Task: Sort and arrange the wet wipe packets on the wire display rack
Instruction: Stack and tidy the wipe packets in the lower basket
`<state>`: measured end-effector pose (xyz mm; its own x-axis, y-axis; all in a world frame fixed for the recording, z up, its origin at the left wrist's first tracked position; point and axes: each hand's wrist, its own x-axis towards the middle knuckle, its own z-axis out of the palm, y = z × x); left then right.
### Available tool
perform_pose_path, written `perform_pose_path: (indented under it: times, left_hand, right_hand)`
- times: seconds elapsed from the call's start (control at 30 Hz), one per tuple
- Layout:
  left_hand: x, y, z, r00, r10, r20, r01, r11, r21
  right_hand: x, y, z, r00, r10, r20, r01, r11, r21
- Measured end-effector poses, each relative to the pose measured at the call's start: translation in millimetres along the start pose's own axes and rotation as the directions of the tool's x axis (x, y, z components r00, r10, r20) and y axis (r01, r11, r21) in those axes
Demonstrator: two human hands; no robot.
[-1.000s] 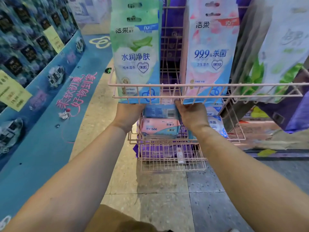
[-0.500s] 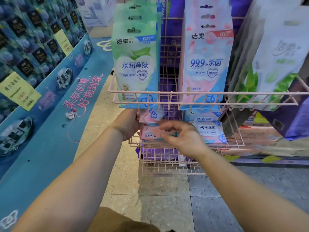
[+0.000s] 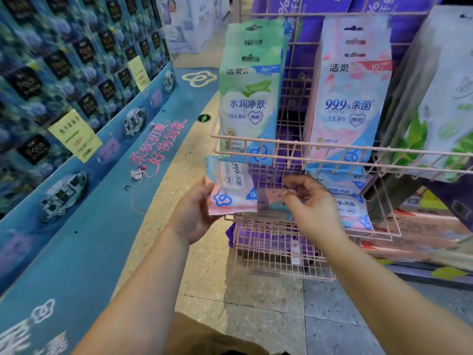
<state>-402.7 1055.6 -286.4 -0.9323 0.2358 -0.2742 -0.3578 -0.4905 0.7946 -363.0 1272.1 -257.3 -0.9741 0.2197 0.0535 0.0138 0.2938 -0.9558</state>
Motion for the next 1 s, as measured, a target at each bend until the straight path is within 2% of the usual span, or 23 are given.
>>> perform_pose_path:
  times: [0.07, 0.17, 0.23, 0.33, 0.43, 0.5, 0.57, 0.63, 0.73, 0.8, 0.87, 0.93, 1.0]
  left_hand:
    - [-11, -5, -2, 0.994, -0.001, 0.106, -0.008, 0.996, 0.093]
    - [-20, -11, 7, 0.978, -0.061, 0.200, 0.025, 0.984, 0.179]
    - [-21, -15, 11, 0.969, -0.104, 0.224, 0.055, 0.975, 0.216]
    - [-21, -20, 16, 0.961, -0.134, 0.243, 0.077, 0.971, 0.228]
    - [-20, -23, 25, 0.976, -0.125, 0.179, 0.085, 0.972, 0.219]
    - [-17, -24, 28, 0.986, -0.082, 0.145, 0.032, 0.948, 0.318]
    - [-16, -25, 30, 0.991, -0.018, 0.129, -0.043, 0.889, 0.456]
    - [-14, -26, 36, 0.996, 0.056, 0.068, -0.084, 0.833, 0.547]
    - [-9, -22, 44, 0.983, 0.183, -0.029, -0.133, 0.805, 0.578]
    - [-4, -16, 48, 0.968, 0.222, -0.121, -0.127, 0.842, 0.525]
    - [0, -8, 53, 0.966, 0.180, -0.186, -0.102, 0.924, 0.367]
    - [5, -5, 57, 0.976, 0.119, -0.184, -0.072, 0.966, 0.249]
    - [9, -4, 58, 0.982, 0.104, -0.159, -0.066, 0.971, 0.229]
  right_hand:
    - [2, -8, 2, 0.988, 0.060, 0.144, -0.076, 0.991, 0.108]
    - [7, -12, -1, 0.872, 0.125, 0.473, -0.226, 0.960, 0.163]
    - [11, -12, -8, 0.823, 0.153, 0.548, -0.255, 0.960, 0.115]
    - [15, -7, -18, 0.785, 0.237, 0.573, -0.323, 0.945, 0.052]
    - [14, 2, -26, 0.823, 0.254, 0.508, -0.345, 0.934, 0.092]
    - [13, 7, -28, 0.883, 0.258, 0.393, -0.357, 0.911, 0.204]
    - [13, 12, -28, 0.911, 0.272, 0.310, -0.366, 0.879, 0.305]
    - [13, 15, -26, 0.917, 0.279, 0.287, -0.371, 0.861, 0.349]
    - [13, 16, -27, 0.902, 0.301, 0.310, -0.412, 0.812, 0.412]
    - [16, 14, -30, 0.890, 0.324, 0.320, -0.444, 0.775, 0.451]
    - [21, 14, -33, 0.901, 0.331, 0.279, -0.422, 0.815, 0.397]
    - [28, 12, -35, 0.932, 0.291, 0.215, -0.347, 0.887, 0.304]
    - [34, 10, -34, 0.951, 0.266, 0.158, -0.299, 0.920, 0.253]
